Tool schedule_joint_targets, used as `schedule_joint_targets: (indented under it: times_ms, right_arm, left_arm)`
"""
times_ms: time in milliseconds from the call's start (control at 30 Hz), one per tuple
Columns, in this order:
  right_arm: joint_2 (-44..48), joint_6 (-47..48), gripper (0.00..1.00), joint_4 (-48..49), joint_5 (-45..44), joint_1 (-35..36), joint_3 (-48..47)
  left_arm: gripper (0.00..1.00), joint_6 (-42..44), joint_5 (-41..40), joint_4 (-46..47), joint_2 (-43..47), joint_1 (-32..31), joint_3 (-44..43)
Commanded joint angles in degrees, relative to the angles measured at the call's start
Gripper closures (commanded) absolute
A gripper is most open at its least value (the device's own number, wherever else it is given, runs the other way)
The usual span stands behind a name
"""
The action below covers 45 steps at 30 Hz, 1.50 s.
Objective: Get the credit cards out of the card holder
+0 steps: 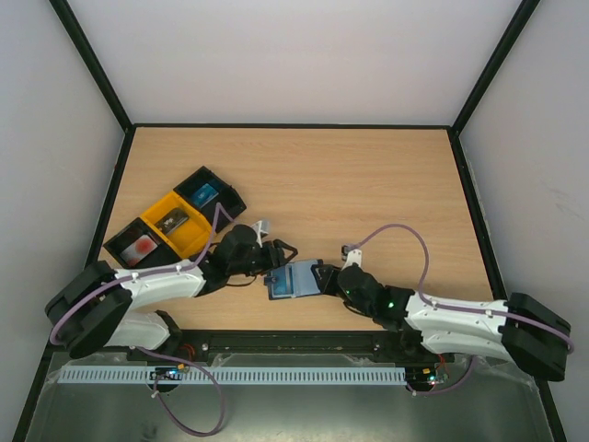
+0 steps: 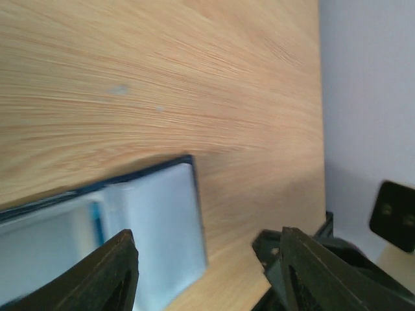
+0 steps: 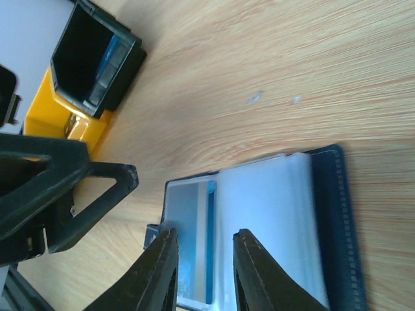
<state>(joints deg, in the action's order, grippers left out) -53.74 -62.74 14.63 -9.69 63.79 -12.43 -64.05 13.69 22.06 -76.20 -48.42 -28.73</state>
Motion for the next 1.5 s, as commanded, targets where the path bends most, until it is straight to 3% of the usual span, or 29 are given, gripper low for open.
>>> schedule_joint_targets:
  times_ms: [0,133,333,633,1300,1467]
  right_arm:
    - [-5.84,2.70,0.76,3.97,4.17,0.28,-4.03]
    - [-11.69,3.01,0.78,7.18,7.87,0.28,-6.46]
    - [-21.02,3.07,0.82,10.94,12.90,0.22,-9.93]
    - [-28.67,2.46,0.85,12.22,13.14,0.07,-11.41]
    - [-33.26,1.92,0.84,12.02,11.82,-0.60,-10.79]
    - [-33.67,0.58,0.84,17.15,14.68,-1.01,-9.11]
  left_arm:
    - [0.45,2.29,-0.25,-5.22,2.43,2.87,3.21]
    - [0.69,3.68,0.37,-6.91,2.90,4.13,4.53]
    - [0.86,4.68,0.28,-8.21,2.81,5.08,6.85]
    - [0.92,5.83,2.05,-5.24,-0.32,5.33,9.69]
    - [0.95,7.36,0.08,-6.86,-0.52,5.36,10.06]
    - [0.95,6.86,0.29,-5.75,-1.16,5.36,10.16]
